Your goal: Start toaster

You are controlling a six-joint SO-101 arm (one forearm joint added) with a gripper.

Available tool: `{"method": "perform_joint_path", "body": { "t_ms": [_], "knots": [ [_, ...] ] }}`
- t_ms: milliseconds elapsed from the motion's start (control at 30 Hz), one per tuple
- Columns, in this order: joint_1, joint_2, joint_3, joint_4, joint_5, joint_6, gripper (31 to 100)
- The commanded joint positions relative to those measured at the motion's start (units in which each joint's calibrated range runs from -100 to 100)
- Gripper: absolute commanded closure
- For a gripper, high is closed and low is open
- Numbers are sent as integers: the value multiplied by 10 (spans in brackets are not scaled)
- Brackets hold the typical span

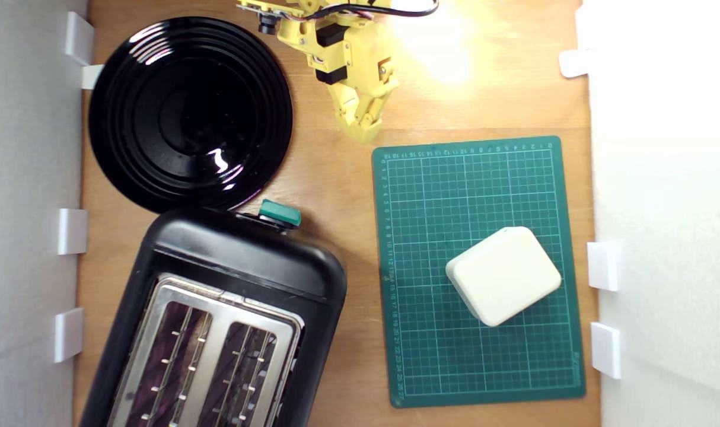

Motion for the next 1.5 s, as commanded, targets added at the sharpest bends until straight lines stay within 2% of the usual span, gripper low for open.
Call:
{"method": "perform_joint_path", "body": {
  "t_ms": [0, 567, 1467],
  "knots": [
    [-4, -2, 3, 8, 0, -1, 988],
    [-5, -2, 3, -1, 0, -2, 988],
    [-1, -2, 3, 8, 0, -1, 988]
  ]
}}
